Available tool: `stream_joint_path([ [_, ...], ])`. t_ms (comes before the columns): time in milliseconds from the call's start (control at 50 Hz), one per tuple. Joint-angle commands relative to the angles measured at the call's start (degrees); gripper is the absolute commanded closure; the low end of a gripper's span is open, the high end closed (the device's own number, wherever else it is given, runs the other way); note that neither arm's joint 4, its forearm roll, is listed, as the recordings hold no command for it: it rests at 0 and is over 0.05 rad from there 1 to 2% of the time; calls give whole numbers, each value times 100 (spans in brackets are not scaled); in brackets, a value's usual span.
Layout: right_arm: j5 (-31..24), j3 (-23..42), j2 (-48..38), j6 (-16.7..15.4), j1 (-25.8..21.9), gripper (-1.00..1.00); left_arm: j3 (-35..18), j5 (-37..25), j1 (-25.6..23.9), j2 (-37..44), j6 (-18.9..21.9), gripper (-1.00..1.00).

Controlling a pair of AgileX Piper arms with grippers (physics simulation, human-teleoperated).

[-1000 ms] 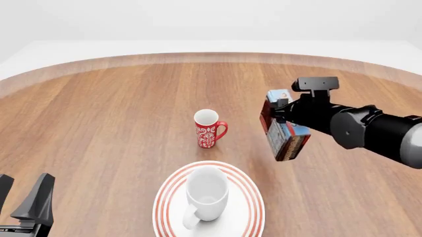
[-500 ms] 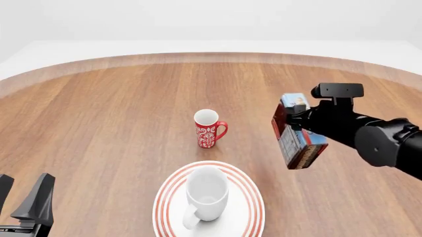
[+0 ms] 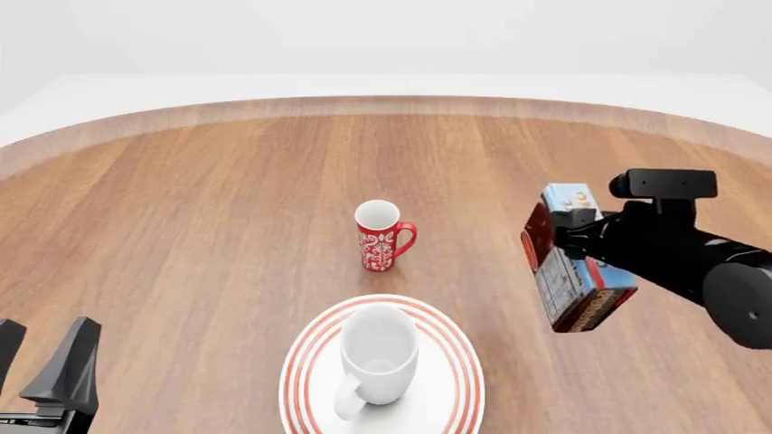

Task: Pick up the white mug and put it on the plate, and put the chocolate pudding to the right of the plate.

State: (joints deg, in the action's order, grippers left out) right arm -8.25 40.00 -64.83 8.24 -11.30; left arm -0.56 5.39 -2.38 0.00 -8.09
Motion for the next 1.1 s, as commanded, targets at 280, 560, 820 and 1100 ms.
stream_joint_path([
  [280, -495, -499, 895, 66, 136, 100, 0, 4, -18, 0, 11, -100],
  [560, -753, -811, 1314, -19, 262, 100, -8, -1, -22, 0, 26, -100],
  [820, -1032, -1114, 1686, -85, 327, 100, -8, 2, -26, 0, 31, -100],
  [1100, -1285, -1493, 2088, -176, 468, 100, -15, 3, -31, 0, 38, -100],
])
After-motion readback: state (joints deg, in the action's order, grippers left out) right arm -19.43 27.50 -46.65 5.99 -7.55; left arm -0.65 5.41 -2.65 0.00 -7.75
